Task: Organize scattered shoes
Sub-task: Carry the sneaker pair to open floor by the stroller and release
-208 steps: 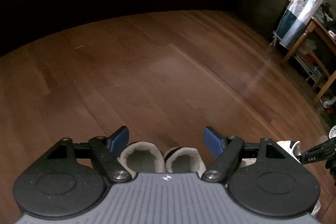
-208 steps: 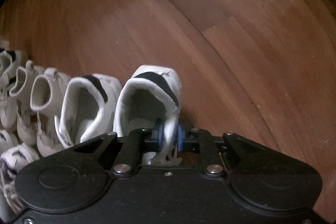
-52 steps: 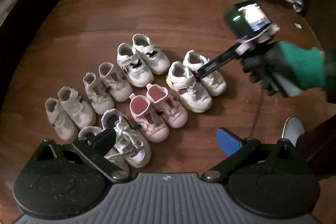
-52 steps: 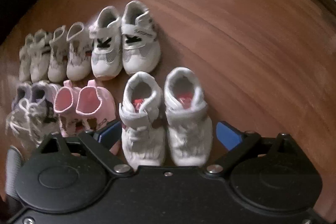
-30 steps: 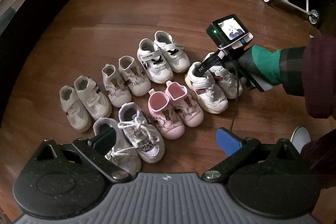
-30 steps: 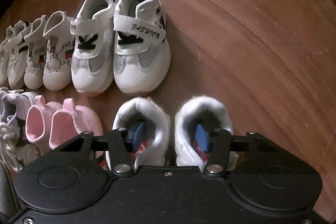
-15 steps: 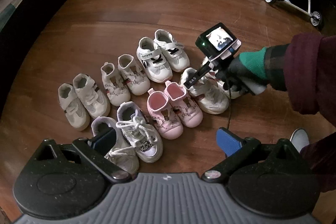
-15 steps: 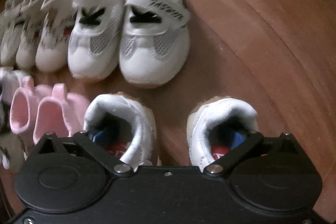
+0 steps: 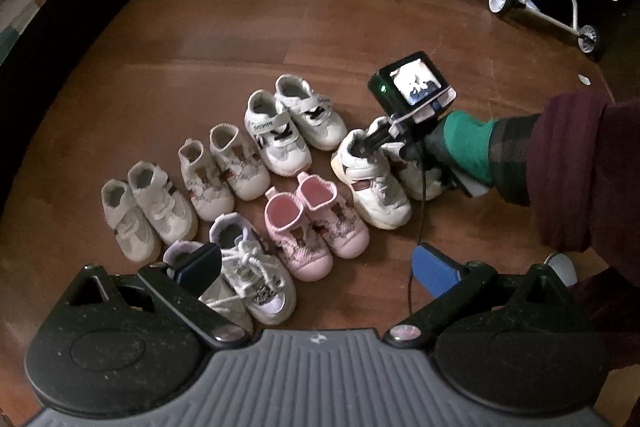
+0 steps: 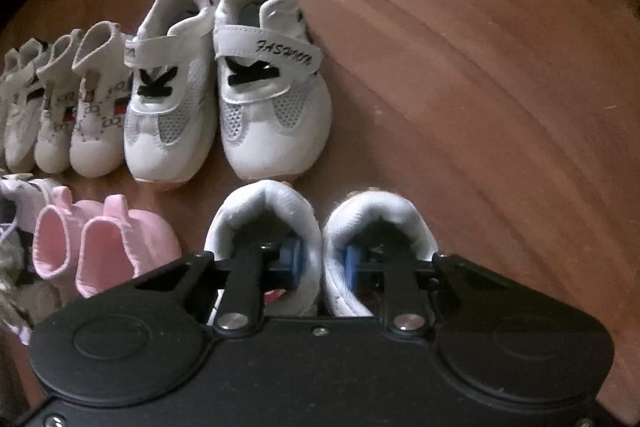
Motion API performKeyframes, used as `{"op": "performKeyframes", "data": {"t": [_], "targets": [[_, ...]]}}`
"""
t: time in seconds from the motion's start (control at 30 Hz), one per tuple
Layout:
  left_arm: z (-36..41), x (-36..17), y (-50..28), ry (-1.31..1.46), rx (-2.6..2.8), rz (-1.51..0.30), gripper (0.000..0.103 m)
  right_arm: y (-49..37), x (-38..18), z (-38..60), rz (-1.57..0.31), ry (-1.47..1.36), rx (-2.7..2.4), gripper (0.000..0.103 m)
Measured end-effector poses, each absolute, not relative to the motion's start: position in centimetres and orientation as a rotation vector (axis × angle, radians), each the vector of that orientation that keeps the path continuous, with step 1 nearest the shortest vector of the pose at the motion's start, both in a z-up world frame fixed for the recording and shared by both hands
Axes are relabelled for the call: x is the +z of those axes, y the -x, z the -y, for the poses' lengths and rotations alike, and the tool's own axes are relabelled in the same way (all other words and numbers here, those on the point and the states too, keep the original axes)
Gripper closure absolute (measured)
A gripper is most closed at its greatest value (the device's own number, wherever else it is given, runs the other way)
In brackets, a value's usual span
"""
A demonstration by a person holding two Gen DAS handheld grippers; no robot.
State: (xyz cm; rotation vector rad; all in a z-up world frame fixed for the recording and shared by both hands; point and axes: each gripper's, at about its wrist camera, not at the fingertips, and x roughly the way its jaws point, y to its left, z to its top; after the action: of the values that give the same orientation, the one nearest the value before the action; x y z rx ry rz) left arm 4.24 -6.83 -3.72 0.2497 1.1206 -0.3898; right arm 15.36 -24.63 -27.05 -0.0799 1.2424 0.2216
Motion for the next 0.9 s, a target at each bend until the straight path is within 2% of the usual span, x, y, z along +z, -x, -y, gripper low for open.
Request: {"op": "performKeyframes", "data": {"t": [0.4, 0.7, 0.9], "targets": [[10.9, -2.3, -4.2, -0.290, -0.437, -1.067, 0.001, -11.2, -21.5, 30.7, -1.119, -0.138, 0.111, 0.086], [15.8, -1.9, -3.9, -0.361, -0.490, -1.020, 0.001, -6.6, -15.3, 44.9, -1.041, -0.169, -0.099, 0.086], [18.2, -2.7, -4.0, -0.407, -0.513, -1.019, 0.001, -3.1, -13.2, 55.4, -1.059, -0.135, -0.254, 0.086]]}}
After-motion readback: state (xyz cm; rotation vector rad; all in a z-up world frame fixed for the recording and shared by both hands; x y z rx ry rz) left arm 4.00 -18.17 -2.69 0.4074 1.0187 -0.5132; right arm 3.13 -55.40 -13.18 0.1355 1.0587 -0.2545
